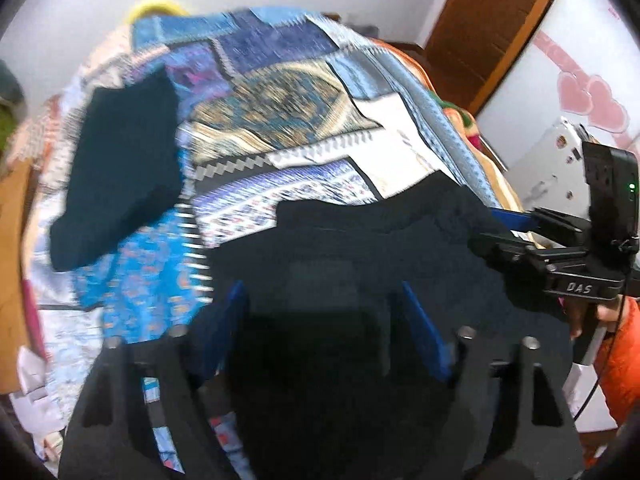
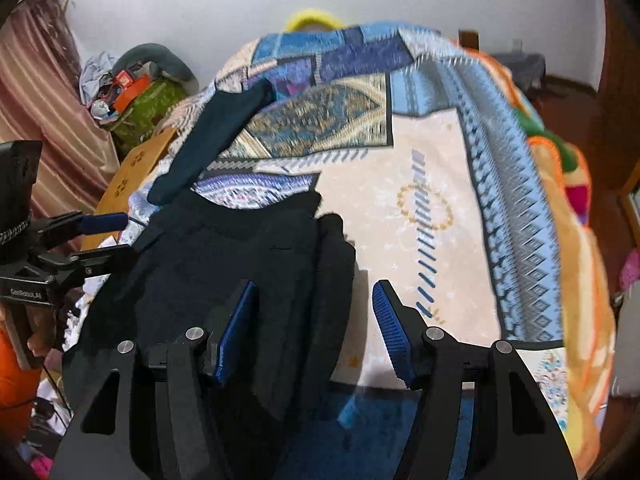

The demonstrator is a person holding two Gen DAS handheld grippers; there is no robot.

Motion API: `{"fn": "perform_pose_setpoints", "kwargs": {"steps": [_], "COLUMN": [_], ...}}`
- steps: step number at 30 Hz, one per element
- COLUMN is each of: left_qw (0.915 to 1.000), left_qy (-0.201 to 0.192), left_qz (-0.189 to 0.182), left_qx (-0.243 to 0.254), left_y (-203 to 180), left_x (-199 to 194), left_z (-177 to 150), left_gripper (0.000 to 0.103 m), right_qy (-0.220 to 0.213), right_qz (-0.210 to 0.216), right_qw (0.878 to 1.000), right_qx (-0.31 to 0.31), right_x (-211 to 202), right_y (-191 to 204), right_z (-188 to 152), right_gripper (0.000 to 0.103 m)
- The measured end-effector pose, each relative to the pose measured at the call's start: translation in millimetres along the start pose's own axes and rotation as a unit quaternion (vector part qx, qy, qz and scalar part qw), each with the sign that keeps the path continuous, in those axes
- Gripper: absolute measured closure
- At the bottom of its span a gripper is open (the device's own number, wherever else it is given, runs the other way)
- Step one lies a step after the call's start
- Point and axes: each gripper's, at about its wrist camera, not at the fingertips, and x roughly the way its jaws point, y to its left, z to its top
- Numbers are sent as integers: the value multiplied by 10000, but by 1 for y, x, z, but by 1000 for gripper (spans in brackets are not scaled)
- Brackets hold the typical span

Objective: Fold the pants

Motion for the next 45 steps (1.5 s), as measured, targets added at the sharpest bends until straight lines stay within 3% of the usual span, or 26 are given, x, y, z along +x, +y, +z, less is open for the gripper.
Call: {"fn": "perform_pose_setpoints", "kwargs": {"steps": [2,6,11,13,21,24,27,29,32,35,37,41,45], "left_qw": [9998,9988,9999,9995,9876,9880,9892,9897,9892,9886,9888,9898,9928], "left_qy": [174,167,-65,-256,-1276,-1114,-671,-493,-732,-991,-1115,-1267,-1000], "left_qz": [-76,-289,12,181,878,1036,1274,1320,1249,1124,987,638,603], "left_qx": [-69,-347,-151,-59,239,274,270,248,210,112,96,124,283], "left_y": [2,9,-1,-6,-16,-7,8,17,23,26,25,13,-3], "left_x": [16,26,18,8,-45,-34,-5,6,-7,-30,-45,-69,-56], "left_z": [3,6,9,7,-3,2,5,3,-3,-2,0,-5,-19], "left_gripper": [35,43,61,67,68,65,60,52,38,36,35,26,23], "right_qy": [-3,-224,-544,-682,-950,-699,-358,-198,-187,-312,-400,-560,-365], "right_qz": [124,20,-210,-215,-20,-33,-197,-360,-545,-768,-701,-269,66], "right_qw": [9999,9992,9951,9937,9905,9933,9955,9960,9952,9908,9893,9893,9884], "right_qx": [-23,-330,-797,-867,-993,-921,-856,-797,-795,-1071,-1217,-1320,-1470], "right_x": [3,-2,-11,-16,-25,-6,15,20,10,-10,-23,-43,-35], "right_y": [0,10,26,31,48,48,43,39,37,44,51,68,84], "right_z": [-1,-4,-3,-2,15,22,25,22,15,10,9,3,-7], "right_gripper": [57,67,80,82,85,82,76,69,62,60,58,45,45]}}
